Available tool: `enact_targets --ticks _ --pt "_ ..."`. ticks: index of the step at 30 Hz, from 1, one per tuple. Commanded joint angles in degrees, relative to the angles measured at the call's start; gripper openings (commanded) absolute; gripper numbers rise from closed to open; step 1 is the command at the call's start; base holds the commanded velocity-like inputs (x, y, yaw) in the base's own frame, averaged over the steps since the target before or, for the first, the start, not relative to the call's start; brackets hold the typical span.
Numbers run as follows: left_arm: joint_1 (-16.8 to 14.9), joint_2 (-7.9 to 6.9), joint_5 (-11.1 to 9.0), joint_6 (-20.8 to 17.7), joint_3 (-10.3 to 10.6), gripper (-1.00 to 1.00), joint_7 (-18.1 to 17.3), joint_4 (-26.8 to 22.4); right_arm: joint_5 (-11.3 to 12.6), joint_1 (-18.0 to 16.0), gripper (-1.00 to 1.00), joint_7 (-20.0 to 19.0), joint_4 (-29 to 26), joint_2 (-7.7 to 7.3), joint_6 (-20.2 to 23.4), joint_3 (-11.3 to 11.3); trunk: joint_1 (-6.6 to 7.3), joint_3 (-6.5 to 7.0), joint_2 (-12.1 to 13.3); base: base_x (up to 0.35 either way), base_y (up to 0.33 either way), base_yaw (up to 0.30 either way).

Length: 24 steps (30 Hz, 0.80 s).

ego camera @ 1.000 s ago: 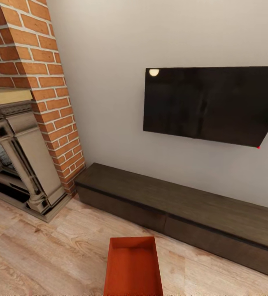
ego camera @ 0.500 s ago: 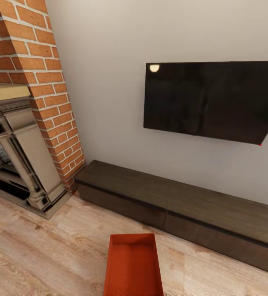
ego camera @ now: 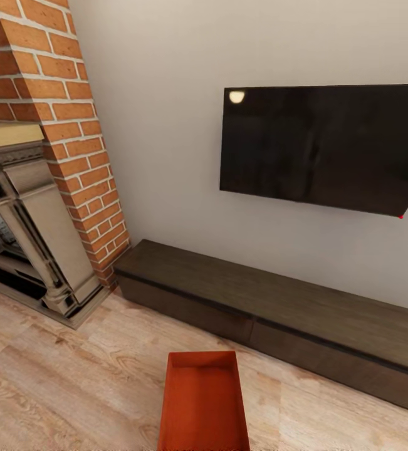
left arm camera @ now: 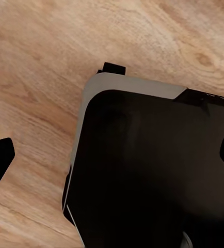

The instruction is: Move the two storage containers from the living room to the garage. In the garage, place one container on the floor and stack the other container on top of it (either order is fine).

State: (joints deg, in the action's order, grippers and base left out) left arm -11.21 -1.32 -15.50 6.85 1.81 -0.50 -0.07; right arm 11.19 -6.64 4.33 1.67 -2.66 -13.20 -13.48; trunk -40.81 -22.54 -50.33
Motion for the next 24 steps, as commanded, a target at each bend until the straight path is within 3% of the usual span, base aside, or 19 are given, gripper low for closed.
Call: enact_targets --ticks 1,14,24 --pt "-0.04 0.00 -0.40 0.16 0.21 1.00 -0.05 0.07 0.51 -0.06 1.00 0.04 0.18 0.02 -0.34 -0.49 0.00 -0.15 -0.05 0.000 0.000 0.088" --pt "-0.04 -0.07 -0.40 0.17 0.21 1.00 -0.03 0.07 0.43 -0.08 1.00 -0.02 0.18 -0.15 -0.24 -0.49 0.00 -1.35 -0.05 0.000 0.000 0.105" --pt "-0.04 -0.12 -0.40 0.15 0.21 1.00 -0.03 0.07 0.50 -0.09 1.00 0.02 0.18 -0.15 -0.25 -0.49 0.00 -2.26 -0.05 0.000 0.000 0.018"
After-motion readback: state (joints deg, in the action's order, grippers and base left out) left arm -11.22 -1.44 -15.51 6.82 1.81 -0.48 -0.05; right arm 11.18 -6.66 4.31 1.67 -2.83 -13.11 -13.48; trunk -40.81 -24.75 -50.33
